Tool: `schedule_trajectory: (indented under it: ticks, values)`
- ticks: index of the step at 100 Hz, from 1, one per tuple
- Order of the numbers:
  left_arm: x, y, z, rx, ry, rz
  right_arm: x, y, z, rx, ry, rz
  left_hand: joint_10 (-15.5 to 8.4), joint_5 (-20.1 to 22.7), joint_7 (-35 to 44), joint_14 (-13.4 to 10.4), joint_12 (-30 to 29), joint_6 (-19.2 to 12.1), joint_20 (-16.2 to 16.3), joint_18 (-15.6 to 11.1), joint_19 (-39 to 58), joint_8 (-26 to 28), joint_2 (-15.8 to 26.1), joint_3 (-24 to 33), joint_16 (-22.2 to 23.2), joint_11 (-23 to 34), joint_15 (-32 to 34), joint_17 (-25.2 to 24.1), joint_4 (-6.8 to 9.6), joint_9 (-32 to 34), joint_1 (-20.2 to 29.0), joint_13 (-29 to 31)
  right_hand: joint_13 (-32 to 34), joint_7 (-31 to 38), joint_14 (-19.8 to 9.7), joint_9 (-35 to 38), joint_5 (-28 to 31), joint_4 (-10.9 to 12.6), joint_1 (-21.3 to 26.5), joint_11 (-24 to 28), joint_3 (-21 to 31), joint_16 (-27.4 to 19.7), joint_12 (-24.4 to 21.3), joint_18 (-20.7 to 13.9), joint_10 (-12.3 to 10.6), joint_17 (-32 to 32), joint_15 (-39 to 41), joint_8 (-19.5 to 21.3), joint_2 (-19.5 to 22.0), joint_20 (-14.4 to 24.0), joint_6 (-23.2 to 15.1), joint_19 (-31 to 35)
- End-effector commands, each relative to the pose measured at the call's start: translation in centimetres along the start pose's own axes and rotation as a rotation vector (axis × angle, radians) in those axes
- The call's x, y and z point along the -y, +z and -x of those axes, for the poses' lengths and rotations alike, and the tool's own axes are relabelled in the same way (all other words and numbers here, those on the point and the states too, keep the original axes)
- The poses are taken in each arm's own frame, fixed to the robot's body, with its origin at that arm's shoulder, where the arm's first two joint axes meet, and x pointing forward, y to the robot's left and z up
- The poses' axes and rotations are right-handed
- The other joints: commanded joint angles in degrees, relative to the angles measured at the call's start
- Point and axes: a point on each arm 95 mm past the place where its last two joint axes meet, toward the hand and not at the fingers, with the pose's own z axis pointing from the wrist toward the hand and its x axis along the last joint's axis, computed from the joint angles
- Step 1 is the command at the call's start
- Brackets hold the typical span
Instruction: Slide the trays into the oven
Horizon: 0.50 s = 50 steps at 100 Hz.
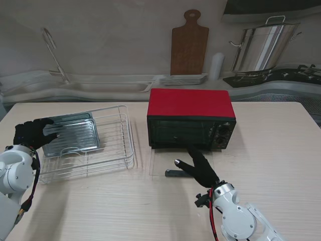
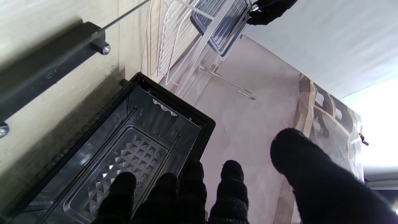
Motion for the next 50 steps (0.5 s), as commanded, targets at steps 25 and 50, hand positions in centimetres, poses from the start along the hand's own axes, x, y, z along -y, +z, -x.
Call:
schedule_trajectory:
  ticks: [25,50]
  values:
    - [-0.17,0.14,-0.38,0.011,-0.017,-0.005,0.71,-0.12,0.01,0.002,0.003,-0.030,-0.28,-0.46,-0.64,0.79,-1.12,0.50,0.67,1.78,4.30,0.29,0.17,1.54,1.54,-2.68,1.27,-1.65,0.32,-5.22,-1.04,-1.39,-1.60,0.90,-1.35,-1.35,-1.53,-0.74,-0.38,0.01,-0.59,-0.16,0.51,-2.42,-1.07,0.03,0.18,-0.95,-0.08,0.60,-1.30,1.35]
    - [-0.49,0.40,-0.28,0.038,-0.004,0.024,0.69,-0.08,0.05,0.002,0.002,-0.031,-0.11,-0.01,-3.70,0.63,-0.99,1.41,0.24,1.59,4.03,-2.01,0.76,0.54,2.32,-2.73,1.54,-1.73,0.39,-6.86,-1.09,-2.53,-1.58,1.14,-1.27,-1.31,-1.55,-0.73,-0.37,0.09,-0.58,-0.05,0.55,-2.41,-0.81,0.02,0.36,-1.14,-0.09,0.59,-1.24,1.93]
